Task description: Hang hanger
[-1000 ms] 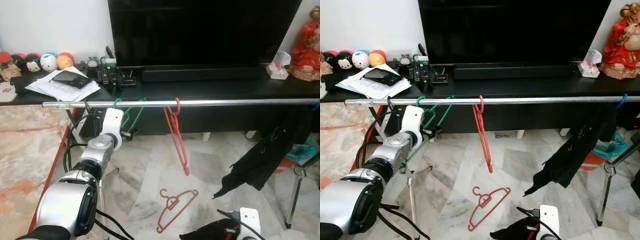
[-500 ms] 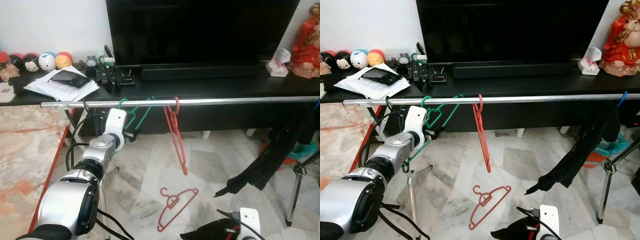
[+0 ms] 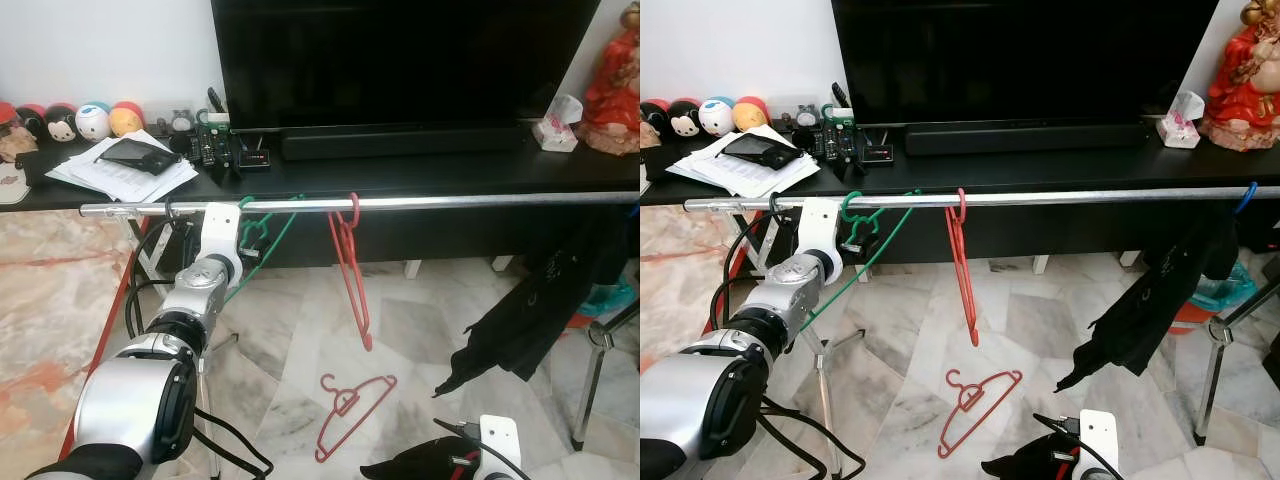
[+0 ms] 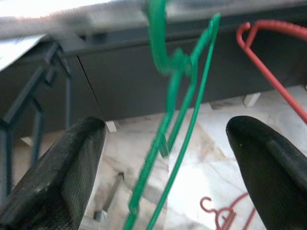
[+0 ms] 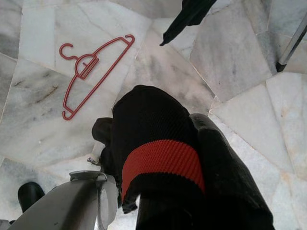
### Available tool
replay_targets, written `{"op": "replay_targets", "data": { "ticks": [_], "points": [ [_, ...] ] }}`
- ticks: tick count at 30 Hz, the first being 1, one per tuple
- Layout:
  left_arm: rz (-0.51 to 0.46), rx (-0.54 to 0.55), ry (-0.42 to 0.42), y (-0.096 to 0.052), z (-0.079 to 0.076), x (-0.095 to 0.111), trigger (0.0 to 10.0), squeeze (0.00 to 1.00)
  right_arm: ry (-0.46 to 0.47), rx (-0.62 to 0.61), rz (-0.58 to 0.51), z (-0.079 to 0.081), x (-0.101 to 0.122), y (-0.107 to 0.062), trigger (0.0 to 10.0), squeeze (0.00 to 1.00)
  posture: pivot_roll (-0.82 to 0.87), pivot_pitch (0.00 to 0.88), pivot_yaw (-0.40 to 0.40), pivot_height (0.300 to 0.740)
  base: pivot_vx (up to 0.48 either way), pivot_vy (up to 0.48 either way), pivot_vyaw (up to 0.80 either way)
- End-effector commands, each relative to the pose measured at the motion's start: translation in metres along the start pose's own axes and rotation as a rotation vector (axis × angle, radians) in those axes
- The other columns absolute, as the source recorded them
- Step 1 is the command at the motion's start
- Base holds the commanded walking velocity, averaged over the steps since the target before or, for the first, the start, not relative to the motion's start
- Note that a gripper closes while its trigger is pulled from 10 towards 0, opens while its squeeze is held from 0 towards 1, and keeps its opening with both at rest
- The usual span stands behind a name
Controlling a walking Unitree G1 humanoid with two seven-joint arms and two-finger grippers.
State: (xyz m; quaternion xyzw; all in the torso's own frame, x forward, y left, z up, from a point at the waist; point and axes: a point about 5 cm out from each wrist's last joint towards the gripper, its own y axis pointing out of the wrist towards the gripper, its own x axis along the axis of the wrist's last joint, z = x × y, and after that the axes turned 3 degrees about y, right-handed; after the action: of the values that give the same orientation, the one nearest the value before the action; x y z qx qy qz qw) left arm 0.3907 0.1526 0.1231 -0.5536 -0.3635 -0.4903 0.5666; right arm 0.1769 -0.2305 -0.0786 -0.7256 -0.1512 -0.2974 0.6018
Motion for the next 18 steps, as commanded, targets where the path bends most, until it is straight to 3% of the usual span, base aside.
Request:
{"op": "replay_targets", "data": {
  "ticks": [1,4,13,18],
  "points": [
    [0.021,-0.027,0.001,0.001,-0.005,0.0,10.0,0.0,-0.002,-0.004,-0.01,-0.002,0.004,0.001,10.0,0.0,-0.17,0.0,-0.004,0.74,0.0,0.0,0.0],
    [0.047,-0.096,0.024,0.001,-0.016,-0.005,10.0,0.0,-0.002,-0.004,-0.01,-0.002,0.004,0.001,10.0,0.0,-0.18,0.0,-0.003,0.74,0.0,0.0,0.0],
    [0.071,-0.184,0.038,0.0,-0.028,-0.009,10.0,0.0,-0.001,-0.004,-0.011,-0.002,0.004,0.001,10.0,0.0,-0.18,0.0,-0.002,0.74,0.0,0.0,0.0],
    [0.058,-0.163,0.047,0.001,-0.026,-0.006,10.0,0.0,0.0,-0.003,-0.012,-0.002,0.004,0.001,10.0,0.0,-0.17,0.0,-0.001,0.74,0.0,0.0,0.0]
  ]
}}
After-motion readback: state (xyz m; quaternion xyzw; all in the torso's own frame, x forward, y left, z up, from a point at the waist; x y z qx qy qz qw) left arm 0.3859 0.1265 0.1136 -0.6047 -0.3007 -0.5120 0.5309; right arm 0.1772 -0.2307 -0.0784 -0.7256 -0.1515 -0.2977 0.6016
